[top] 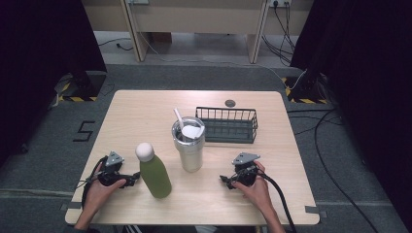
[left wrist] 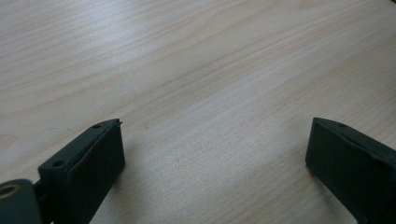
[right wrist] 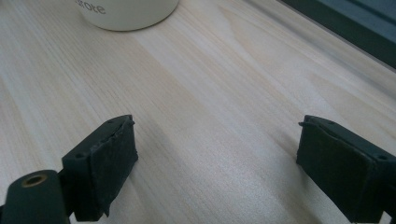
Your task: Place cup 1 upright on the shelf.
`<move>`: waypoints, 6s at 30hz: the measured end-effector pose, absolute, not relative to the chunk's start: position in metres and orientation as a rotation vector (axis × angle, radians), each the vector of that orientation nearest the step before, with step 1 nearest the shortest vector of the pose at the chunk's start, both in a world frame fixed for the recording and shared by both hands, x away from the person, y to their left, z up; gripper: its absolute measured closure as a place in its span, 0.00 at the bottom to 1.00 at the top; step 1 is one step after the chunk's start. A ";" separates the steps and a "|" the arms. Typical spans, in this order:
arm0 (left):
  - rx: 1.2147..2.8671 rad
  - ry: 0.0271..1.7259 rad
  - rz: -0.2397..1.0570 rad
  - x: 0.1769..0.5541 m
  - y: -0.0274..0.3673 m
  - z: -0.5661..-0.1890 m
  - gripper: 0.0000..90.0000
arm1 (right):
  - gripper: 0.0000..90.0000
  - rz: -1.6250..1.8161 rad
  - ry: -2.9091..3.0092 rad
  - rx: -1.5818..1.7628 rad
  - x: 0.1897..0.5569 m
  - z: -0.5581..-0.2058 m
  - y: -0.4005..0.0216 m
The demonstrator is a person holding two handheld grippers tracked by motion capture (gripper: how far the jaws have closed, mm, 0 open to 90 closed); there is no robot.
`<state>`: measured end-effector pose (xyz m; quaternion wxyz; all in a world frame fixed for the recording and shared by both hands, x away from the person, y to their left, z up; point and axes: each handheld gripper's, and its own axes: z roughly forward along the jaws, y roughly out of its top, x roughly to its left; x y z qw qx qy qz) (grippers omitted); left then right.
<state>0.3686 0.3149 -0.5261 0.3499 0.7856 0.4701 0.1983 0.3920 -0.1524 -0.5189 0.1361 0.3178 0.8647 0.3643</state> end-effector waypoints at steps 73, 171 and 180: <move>2.033 1.222 0.508 0.369 0.315 -0.526 0.03 | 0.17 1.506 2.287 0.654 0.389 -0.478 -0.090; 2.043 1.215 0.501 0.371 0.315 -0.526 0.02 | 0.12 1.649 2.147 0.640 0.421 -0.505 -0.043; 2.044 1.215 0.502 0.371 0.315 -0.526 0.02 | 0.12 1.651 2.135 0.650 0.419 -0.496 -0.047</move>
